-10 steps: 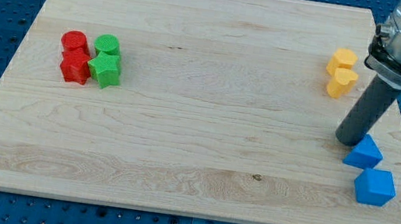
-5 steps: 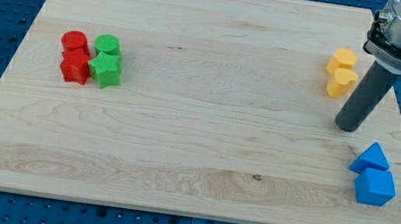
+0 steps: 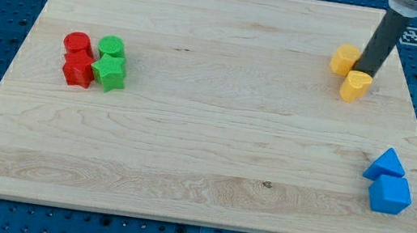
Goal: Move the yellow heart to the left of the blue cube
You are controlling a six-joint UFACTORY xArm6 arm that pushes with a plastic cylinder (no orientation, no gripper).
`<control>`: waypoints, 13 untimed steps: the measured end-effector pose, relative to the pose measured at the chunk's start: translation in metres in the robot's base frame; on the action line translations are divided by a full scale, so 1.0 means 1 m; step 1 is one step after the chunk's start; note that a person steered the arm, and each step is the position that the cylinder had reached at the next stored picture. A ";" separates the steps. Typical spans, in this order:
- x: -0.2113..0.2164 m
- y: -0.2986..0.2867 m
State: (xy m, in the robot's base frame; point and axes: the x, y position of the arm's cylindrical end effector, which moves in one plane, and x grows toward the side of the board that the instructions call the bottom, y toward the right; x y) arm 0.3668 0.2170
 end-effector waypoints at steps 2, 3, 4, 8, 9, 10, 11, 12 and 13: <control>0.000 -0.002; 0.000 -0.005; 0.000 -0.005; 0.010 0.010; 0.020 0.012; 0.038 0.009; 0.040 0.008; 0.040 0.003; 0.039 0.000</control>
State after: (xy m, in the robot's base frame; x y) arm 0.4056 0.2167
